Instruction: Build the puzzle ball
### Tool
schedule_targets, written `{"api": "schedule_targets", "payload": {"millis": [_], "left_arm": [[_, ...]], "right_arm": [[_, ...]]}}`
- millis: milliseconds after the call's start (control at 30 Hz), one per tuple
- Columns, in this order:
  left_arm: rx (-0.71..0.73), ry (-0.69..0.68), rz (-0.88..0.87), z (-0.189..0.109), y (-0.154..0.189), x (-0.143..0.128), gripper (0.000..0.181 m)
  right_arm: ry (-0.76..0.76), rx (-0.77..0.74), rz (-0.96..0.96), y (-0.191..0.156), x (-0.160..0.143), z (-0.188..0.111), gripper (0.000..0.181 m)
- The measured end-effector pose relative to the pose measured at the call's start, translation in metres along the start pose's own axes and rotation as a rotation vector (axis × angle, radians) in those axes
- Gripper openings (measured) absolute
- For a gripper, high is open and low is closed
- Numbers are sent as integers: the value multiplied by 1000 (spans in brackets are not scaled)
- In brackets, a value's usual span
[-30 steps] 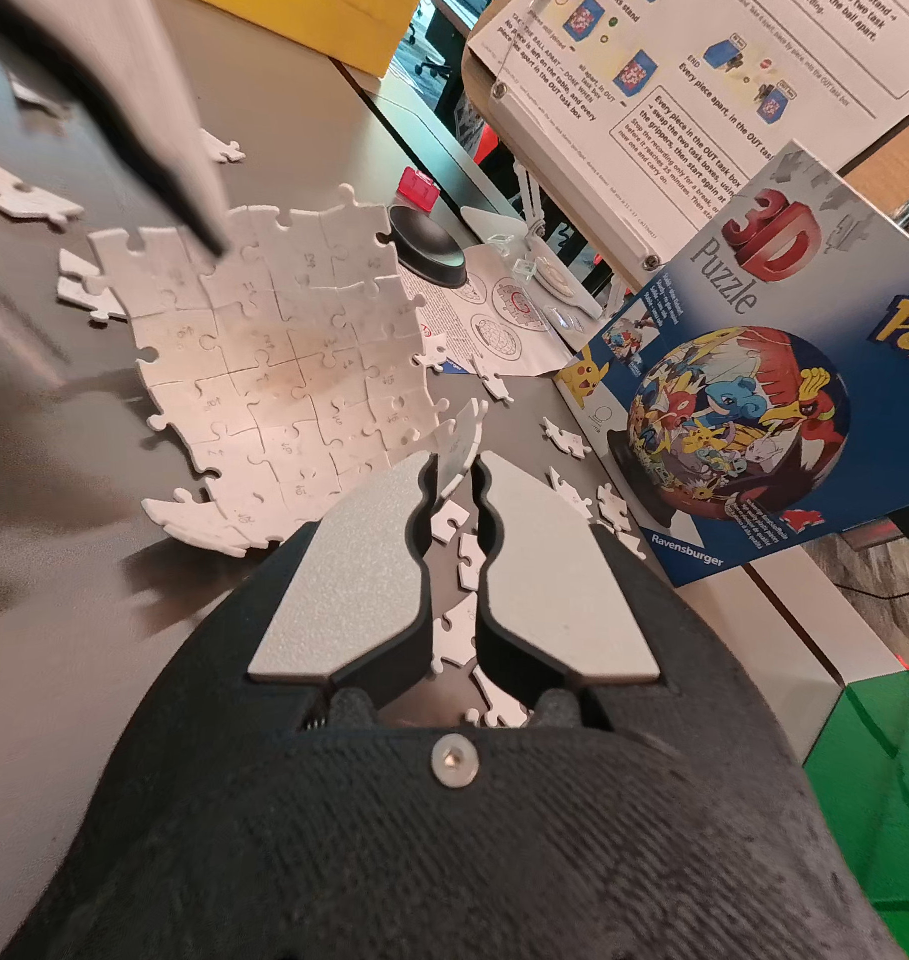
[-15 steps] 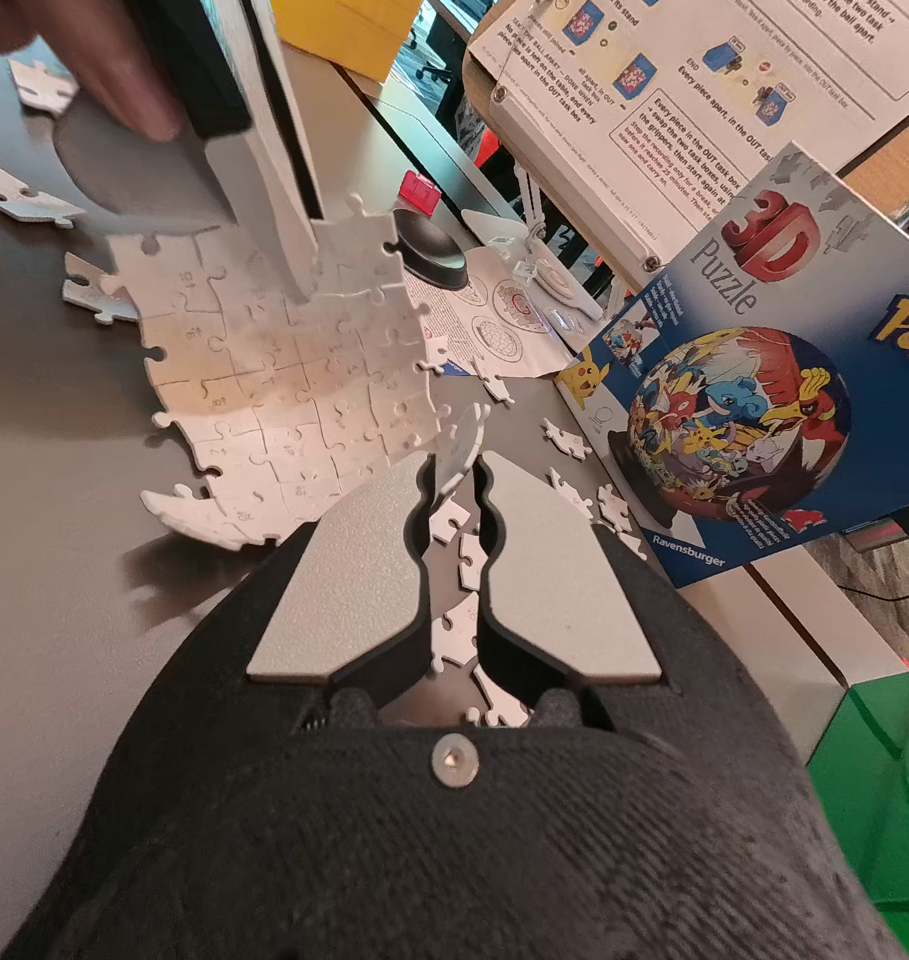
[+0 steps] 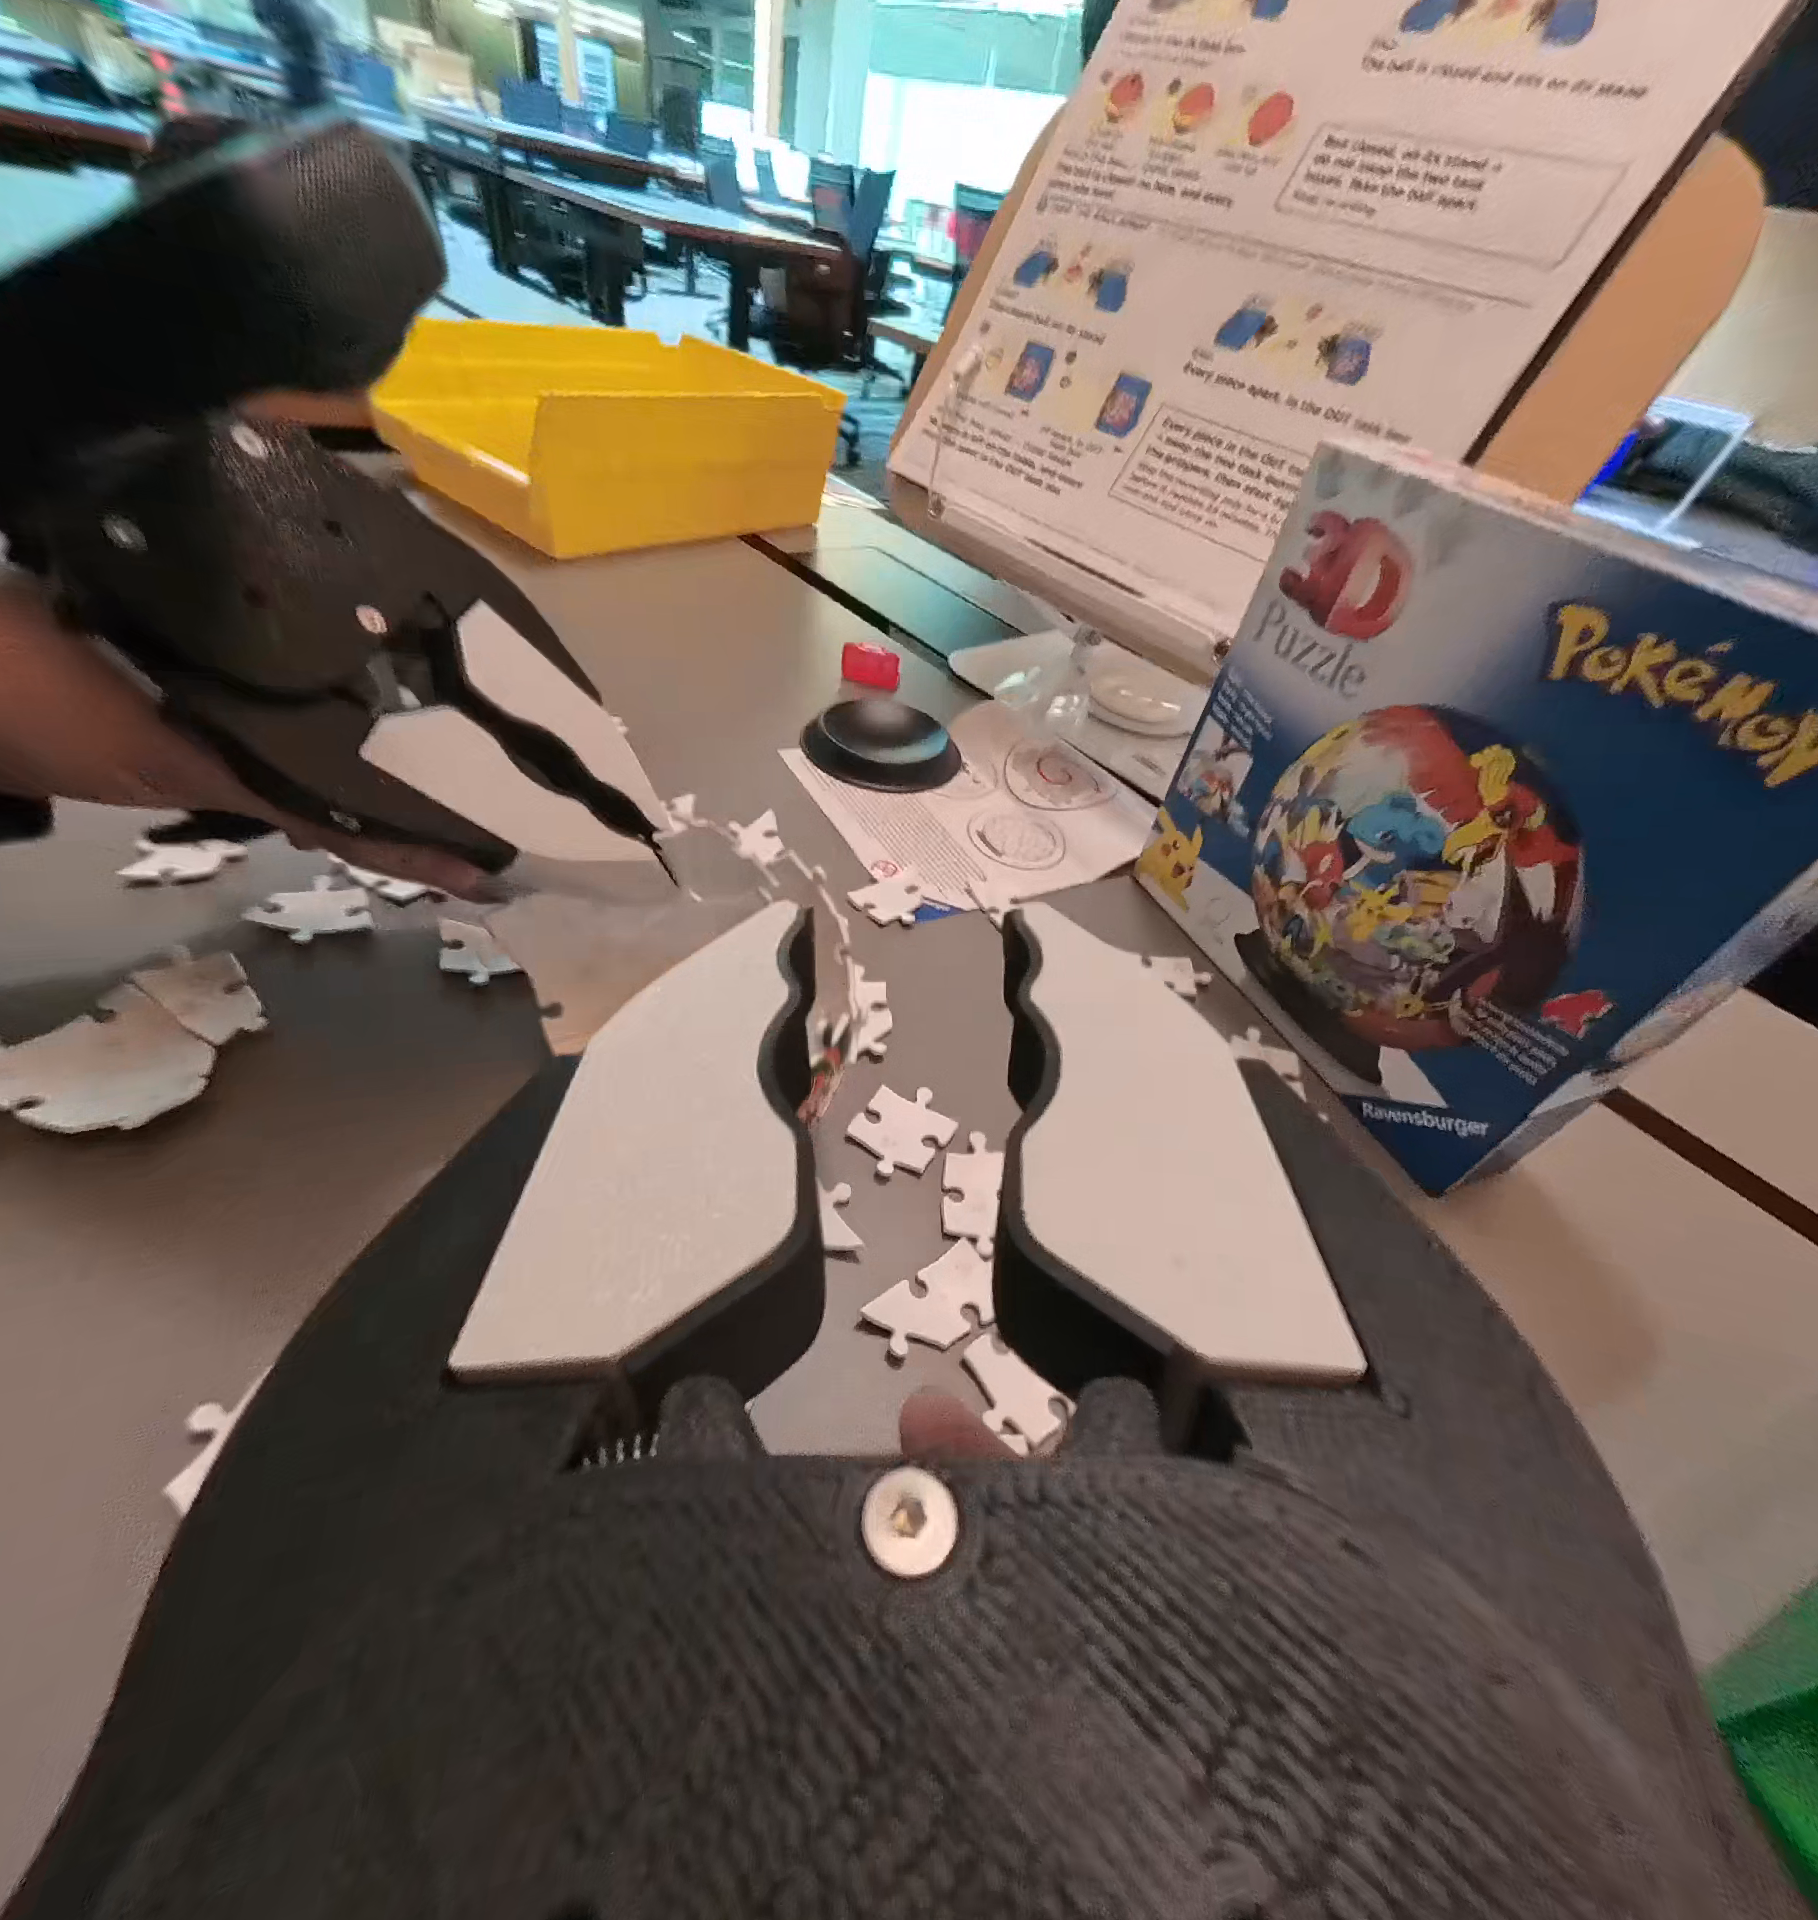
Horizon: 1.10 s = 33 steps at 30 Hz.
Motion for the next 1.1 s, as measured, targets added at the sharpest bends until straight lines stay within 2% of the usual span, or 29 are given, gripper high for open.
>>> {"api": "schedule_targets", "payload": {"millis": [100, 167, 267, 367, 500, 667, 800, 933, 1033, 1100], "left_arm": [[-4, 61, 50, 0, 2, -2, 2], [-18, 80, 45, 3, 1, -3, 3], [-66, 118, -1, 5, -4, -4, 2], [-87, 143, -6, 7, -8, -6, 2], [-105, 169, 19, 9, -10, -9, 2], [-122, 193, 27, 12, -13, -13, 2], [-121, 198, 30, 13, -14, -13, 2], [-124, 202, 55, 15, -15, -12, 2], [-138, 210, 39, 17, -17, -13, 2], [-150, 220, 20, 17, -19, -14, 2]], "right_arm": [[-41, 99, -94, 7, 19, 2, 29], [-137, 176, -215, 14, 24, 20, 29], [-337, 380, -309, 22, 16, 57, 33], [-417, 519, -332, 26, 8, 86, 31], [-455, 676, -300, 25, 7, 105, 29], [-530, 716, -303, 36, 13, 108, 33], [-492, 688, -205, 46, 29, 108, 32], [-642, 694, -246, 48, 16, 124, 35], [-626, 775, -210, 46, 13, 137, 36], [-614, 827, -216, 43, 13, 143, 29]]}}
Point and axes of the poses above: each gripper's, where its closed fingertips meet, z out along the fingers, x out of its top, y = z × x across the jaws, the point moved 10 cm from there along -z, back along the fingers
